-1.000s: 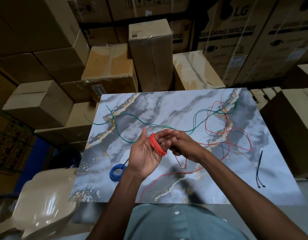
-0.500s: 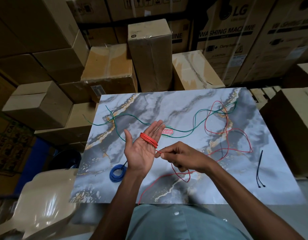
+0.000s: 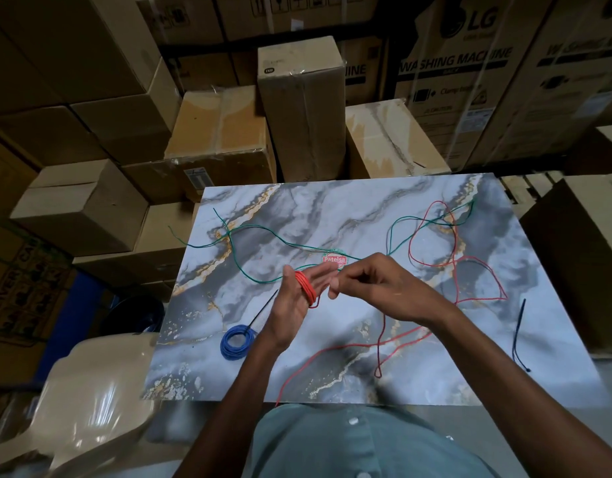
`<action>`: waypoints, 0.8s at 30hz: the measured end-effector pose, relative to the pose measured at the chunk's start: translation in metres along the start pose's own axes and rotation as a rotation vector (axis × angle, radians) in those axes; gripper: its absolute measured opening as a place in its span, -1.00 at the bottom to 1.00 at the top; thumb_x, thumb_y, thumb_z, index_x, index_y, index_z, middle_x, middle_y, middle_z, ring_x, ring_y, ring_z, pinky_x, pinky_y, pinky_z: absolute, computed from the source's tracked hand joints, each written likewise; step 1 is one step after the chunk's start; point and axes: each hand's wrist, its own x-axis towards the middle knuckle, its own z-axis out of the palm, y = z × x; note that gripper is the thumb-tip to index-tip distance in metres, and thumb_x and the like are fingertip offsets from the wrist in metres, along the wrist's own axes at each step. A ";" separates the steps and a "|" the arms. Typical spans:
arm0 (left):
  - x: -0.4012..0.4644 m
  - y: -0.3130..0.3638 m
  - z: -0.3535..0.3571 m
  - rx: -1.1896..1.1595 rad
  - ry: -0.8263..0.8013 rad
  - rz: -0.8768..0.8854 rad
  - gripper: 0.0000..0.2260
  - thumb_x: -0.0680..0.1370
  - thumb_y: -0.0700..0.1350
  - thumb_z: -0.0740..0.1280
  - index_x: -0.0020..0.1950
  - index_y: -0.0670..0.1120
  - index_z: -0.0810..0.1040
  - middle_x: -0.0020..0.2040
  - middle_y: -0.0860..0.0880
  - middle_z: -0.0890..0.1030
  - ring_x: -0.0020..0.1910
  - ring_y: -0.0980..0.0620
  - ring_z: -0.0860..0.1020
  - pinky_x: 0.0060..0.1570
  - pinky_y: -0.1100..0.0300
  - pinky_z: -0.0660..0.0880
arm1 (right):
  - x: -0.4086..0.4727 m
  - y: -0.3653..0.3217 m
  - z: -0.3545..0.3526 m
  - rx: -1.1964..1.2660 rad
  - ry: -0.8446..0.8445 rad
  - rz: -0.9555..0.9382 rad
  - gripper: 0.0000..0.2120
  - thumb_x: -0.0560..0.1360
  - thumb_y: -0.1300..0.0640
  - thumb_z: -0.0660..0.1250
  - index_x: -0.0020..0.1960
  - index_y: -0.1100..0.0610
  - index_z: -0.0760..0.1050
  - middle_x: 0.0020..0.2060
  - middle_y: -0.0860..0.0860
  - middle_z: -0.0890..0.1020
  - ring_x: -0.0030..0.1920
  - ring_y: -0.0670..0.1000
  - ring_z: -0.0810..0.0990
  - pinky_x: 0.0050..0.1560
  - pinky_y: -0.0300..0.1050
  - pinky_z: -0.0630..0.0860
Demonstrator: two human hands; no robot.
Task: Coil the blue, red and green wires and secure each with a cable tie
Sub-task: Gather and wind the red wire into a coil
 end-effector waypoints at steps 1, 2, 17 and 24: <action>-0.001 -0.002 0.004 0.032 -0.016 -0.014 -0.02 0.46 0.52 0.12 0.38 -0.38 0.41 0.12 -0.25 0.60 0.20 -0.04 0.54 0.32 0.10 0.38 | 0.002 -0.001 -0.001 -0.015 -0.006 -0.011 -0.73 0.60 -0.03 0.35 -0.12 0.12 0.70 -0.11 0.14 0.72 -0.06 0.20 0.65 0.11 0.29 0.54; -0.002 -0.005 0.006 0.054 -0.025 -0.032 -0.03 0.47 0.51 0.11 0.35 -0.39 0.43 0.13 -0.27 0.57 0.23 -0.11 0.52 0.37 0.02 0.36 | 0.005 -0.004 -0.003 -0.034 -0.010 -0.018 -0.71 0.59 -0.02 0.36 -0.13 0.17 0.68 -0.14 0.16 0.71 -0.10 0.13 0.65 0.09 0.30 0.57; -0.022 -0.009 0.043 -0.015 -0.290 -0.137 -0.10 0.54 0.42 0.11 0.29 -0.46 0.46 0.27 -0.41 0.54 0.24 -0.30 0.55 0.35 -0.07 0.42 | 0.024 -0.017 -0.041 -0.147 0.008 -0.075 -0.78 0.45 0.00 0.58 -0.20 0.16 0.74 -0.39 0.16 0.63 -0.42 -0.12 0.41 -0.38 -0.34 0.30; -0.028 0.006 0.040 -0.142 -0.294 0.005 -0.33 0.60 0.15 0.06 0.21 -0.48 0.49 0.21 -0.45 0.55 0.17 -0.34 0.57 0.25 -0.08 0.47 | 0.032 0.004 -0.035 0.089 0.056 -0.026 -0.70 0.43 0.03 0.60 -0.24 0.27 0.69 -0.47 0.18 0.38 -0.40 0.00 0.26 -0.37 -0.20 0.20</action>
